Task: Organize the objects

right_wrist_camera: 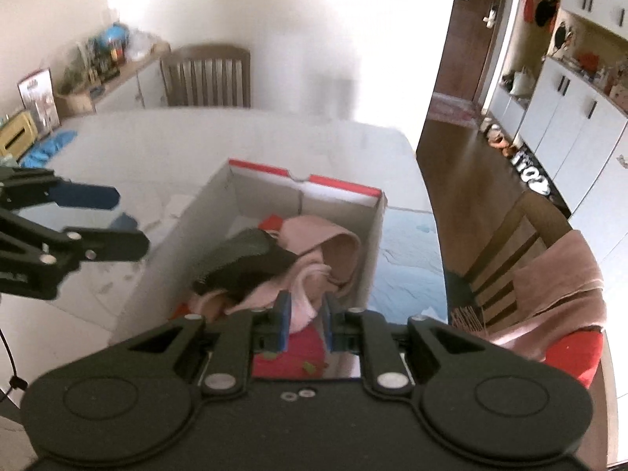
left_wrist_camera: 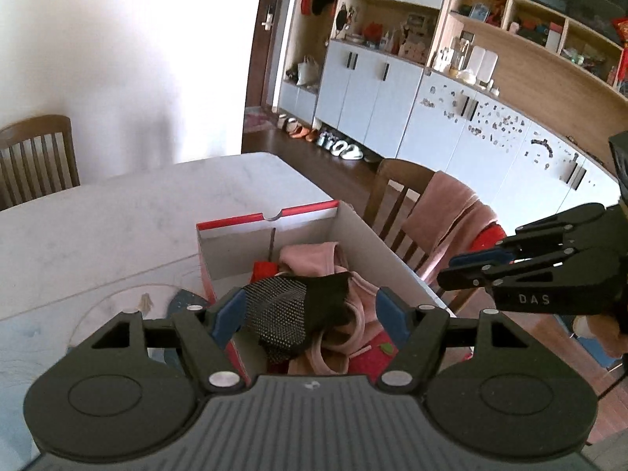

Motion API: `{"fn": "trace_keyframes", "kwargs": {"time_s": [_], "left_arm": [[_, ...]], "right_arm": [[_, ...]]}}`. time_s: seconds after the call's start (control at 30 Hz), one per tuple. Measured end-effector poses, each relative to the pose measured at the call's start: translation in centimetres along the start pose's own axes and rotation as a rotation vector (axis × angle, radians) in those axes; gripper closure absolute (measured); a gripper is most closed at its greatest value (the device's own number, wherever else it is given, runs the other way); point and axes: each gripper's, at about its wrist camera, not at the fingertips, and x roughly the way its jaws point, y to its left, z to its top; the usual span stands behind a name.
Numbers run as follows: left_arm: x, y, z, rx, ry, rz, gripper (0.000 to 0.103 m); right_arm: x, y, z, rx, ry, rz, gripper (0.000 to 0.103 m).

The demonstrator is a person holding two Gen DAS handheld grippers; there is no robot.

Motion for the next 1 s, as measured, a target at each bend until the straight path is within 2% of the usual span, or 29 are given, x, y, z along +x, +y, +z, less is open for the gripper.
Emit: {"fn": "trace_keyframes", "kwargs": {"time_s": [0.13, 0.23, 0.3, 0.4, 0.53, 0.7, 0.83, 1.0], "left_arm": [[-1.0, -0.1, -0.9, 0.003, -0.017, 0.008, 0.020], [-1.6, -0.2, -1.6, 0.010, -0.022, 0.001, 0.018], [-2.0, -0.2, -2.0, 0.025, -0.028, 0.006, 0.015], [-2.5, -0.1, -2.6, 0.027, -0.026, 0.001, 0.011], [-3.3, 0.1, -3.4, 0.022, -0.025, -0.024, 0.000], [-4.0, 0.2, -4.0, 0.022, -0.029, -0.036, 0.000], [-4.4, 0.3, -4.5, 0.020, -0.031, -0.041, 0.000], [-4.8, 0.2, -5.2, 0.038, -0.032, -0.036, 0.000]], "right_arm": [[-1.4, 1.4, -1.1, 0.016, -0.060, -0.013, 0.083], [-2.2, 2.3, -1.9, 0.037, -0.091, 0.001, 0.075], [-2.8, 3.0, -2.4, 0.041, -0.110, 0.003, 0.064], [-3.4, 3.5, -3.1, 0.076, -0.131, 0.016, 0.056], [-4.4, 4.1, -4.0, 0.116, -0.172, 0.020, 0.047], [-5.2, 5.3, -5.1, 0.103, -0.219, 0.027, 0.032], [-5.8, 5.8, -5.7, 0.127, -0.259, 0.012, 0.026], [-6.2, 6.3, -6.5, 0.134, -0.272, 0.011, 0.025]]}}
